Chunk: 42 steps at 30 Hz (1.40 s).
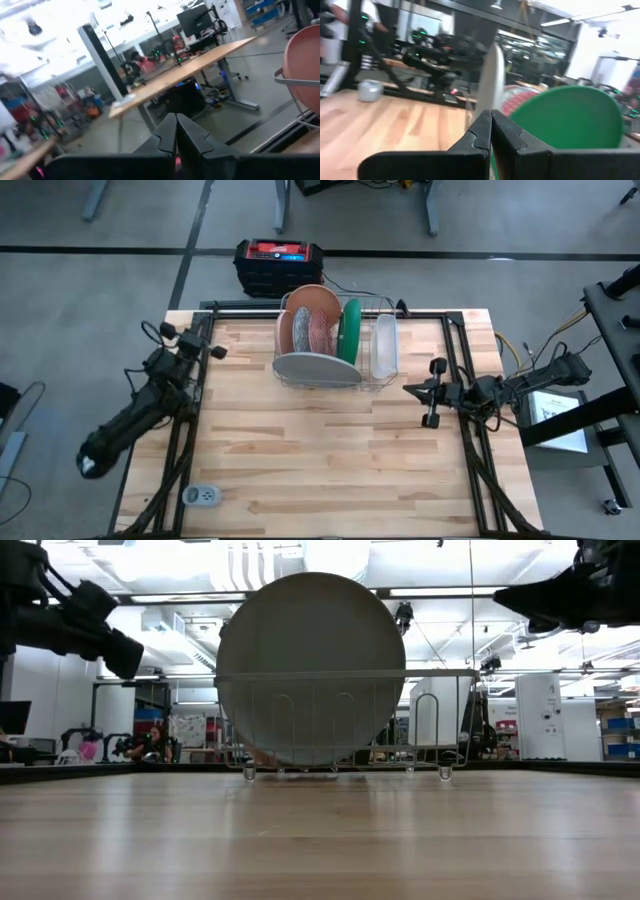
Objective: Sort dishes
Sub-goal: Return to Home Position
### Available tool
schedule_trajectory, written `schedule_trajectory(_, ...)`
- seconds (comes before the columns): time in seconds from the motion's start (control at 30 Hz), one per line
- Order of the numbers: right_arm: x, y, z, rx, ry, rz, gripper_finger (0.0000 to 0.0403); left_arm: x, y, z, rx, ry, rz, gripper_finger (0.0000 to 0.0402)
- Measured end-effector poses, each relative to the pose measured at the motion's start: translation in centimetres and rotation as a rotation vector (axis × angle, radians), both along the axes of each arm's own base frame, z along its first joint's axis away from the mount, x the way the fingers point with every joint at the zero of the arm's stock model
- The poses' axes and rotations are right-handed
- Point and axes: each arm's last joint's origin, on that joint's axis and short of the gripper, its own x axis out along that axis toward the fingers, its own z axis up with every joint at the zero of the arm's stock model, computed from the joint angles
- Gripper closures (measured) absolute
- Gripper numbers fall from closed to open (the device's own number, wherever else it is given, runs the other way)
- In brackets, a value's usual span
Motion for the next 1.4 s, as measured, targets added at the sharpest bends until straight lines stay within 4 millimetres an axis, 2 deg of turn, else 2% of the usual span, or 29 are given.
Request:
schedule_trajectory(0.17, 0.0, 0.1, 0.1, -0.023, -0.01, 0.022, 0.0403, -1.1, 1.3, -0.2, -0.062, -0.107, 0.032, 0.0401)
schedule_trajectory(0.3, 0.0, 0.0, 0.1, -0.061, -0.011, 0.007, 0.0403, -1.0, 2.0, -0.5, -0.116, -0.122, -0.082, 0.0401)
schedule_trajectory(0.47, 0.0, 0.0, 0.0, 0.083, -0.009, 0.002, 0.0403, -0.7, 2.7, -1.0, -0.183, -0.132, -0.098, 0.0401)
schedule_trajectory(0.67, 0.0, 0.0, 0.0, 0.176, -0.012, 0.017, 0.0403, -0.6, 2.8, -1.1, -0.218, -0.155, -0.094, 0.0401)
schedule_trajectory(1.07, 0.0, 0.0, 0.0, 0.18, -0.015, 0.02, 0.0403, -0.6, 2.8, -1.1, -0.221, -0.156, -0.09, 0.0401)
schedule_trajectory(1.4, -1.0, -0.6, 1.1, 0.216, -0.131, 0.005, 0.0403, -0.6, 2.8, -1.1, -0.221, -0.156, -0.091, 0.0401)
